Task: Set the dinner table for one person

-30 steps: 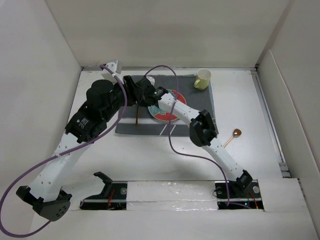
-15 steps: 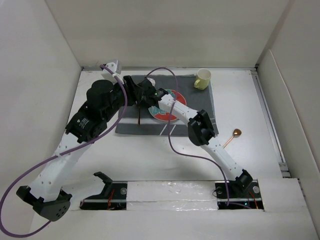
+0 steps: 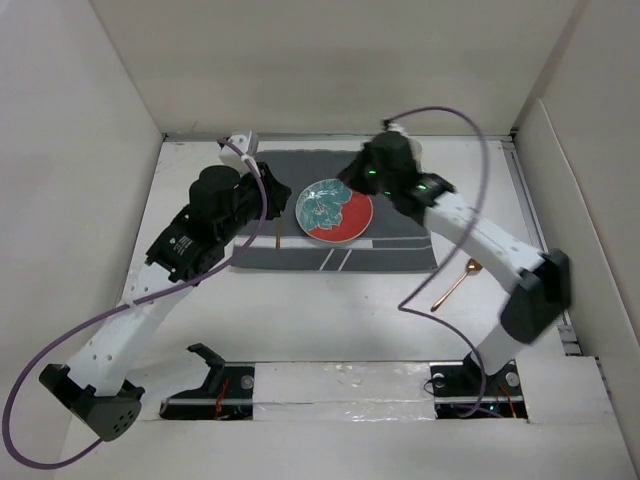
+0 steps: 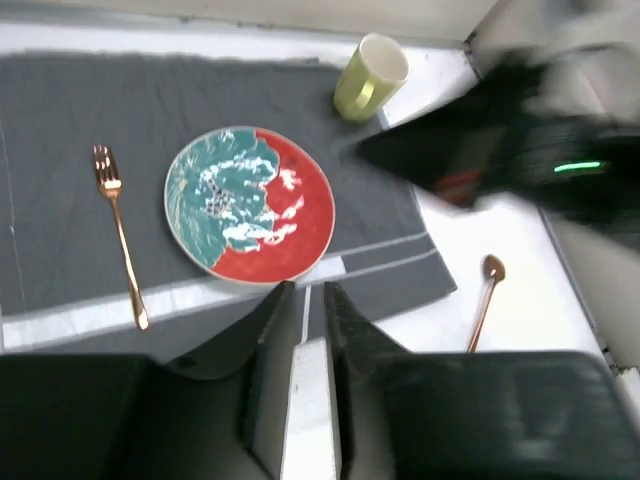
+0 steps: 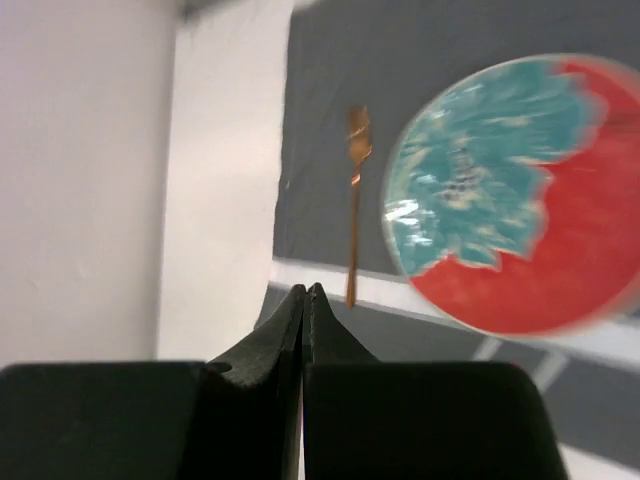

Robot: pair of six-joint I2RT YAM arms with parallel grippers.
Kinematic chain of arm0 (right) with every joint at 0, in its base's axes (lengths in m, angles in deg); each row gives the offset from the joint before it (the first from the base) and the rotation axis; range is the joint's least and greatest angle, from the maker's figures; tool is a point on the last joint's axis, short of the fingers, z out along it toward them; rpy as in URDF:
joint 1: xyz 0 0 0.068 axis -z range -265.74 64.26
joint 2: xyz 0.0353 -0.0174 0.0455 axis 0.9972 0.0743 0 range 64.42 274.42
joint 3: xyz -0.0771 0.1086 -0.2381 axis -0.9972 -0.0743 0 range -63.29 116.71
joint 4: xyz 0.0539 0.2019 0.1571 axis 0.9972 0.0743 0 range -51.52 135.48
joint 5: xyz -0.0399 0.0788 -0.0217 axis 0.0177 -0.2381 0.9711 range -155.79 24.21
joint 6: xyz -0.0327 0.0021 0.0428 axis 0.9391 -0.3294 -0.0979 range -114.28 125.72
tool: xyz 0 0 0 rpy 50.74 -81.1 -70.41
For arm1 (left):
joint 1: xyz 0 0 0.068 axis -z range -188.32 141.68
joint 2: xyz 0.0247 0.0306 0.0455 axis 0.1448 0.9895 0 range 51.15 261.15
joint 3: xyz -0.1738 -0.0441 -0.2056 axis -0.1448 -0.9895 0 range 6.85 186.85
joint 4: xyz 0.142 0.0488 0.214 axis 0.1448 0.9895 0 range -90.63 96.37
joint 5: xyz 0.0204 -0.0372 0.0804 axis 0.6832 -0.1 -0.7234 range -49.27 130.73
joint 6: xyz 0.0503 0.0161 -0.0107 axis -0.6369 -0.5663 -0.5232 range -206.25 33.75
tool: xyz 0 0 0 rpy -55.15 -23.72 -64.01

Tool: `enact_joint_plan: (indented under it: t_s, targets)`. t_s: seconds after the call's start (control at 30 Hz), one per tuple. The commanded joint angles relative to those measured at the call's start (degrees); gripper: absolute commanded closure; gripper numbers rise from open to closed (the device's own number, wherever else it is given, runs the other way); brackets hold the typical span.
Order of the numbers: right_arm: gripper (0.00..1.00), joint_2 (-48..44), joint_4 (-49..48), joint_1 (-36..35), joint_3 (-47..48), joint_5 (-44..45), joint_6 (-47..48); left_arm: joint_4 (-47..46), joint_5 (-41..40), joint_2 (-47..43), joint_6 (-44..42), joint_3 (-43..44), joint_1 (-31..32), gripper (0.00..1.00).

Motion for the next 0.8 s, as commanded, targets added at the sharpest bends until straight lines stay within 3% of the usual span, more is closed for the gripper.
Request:
enact_joint_plan:
  t_s: [0.0,0.07,0.1,0.2,0.3,0.33,0.43,0.5,0.6,0.77]
  targets:
    - [1.0,-12.84,0.77,8.14,-21.97,7.05,-10.3,-1.73,1.18,-2.42,-0.4,-3.37,0.91,0.9]
    - [1.0,-19.34,3.24,13.86,-31.0,7.67,-12.7,-1.64,1.79,-3.29,-0.22,-5.4,0.92,0.98]
    - [1.0,-25.38,6.82,15.44,-37.83,9.24,-14.89,-1.64,1.88,-3.65,-0.05,-6.1,1.61,1.0]
    - [1.0,-35.68,9.92,20.98,-45.52,10.39,-17.18,-2.17,2.41,-5.23,0.92,-8.48,2.15,1.0]
    - [0.77,-39.5,11.41,26.43,-51.07,10.49,-18.15,-3.39,5.64,-6.46,2.94,-11.37,2.15,0.95]
    - [0.64,-40.11,11.69,27.57,-51.95,10.14,-17.99,-3.92,7.57,-7.07,3.81,-13.12,2.15,0.88]
    - [0.54,-38.11,14.23,31.45,-51.79,10.31,-17.11,-4.63,7.69,-7.78,4.35,-15.07,3.63,0.73]
    - [0.51,-36.09,13.72,34.68,-51.7,8.57,-13.87,-4.45,7.07,-8.3,4.09,-15.42,4.78,0.69]
    - [0.52,-29.85,13.62,36.38,-50.38,5.83,-10.52,-4.45,6.89,-9.53,4.0,-16.48,4.78,0.67]
    - [0.6,-23.16,13.72,35.85,-48.7,8.45,-9.9,-4.89,6.98,-11.82,4.79,-18.5,4.78,0.67]
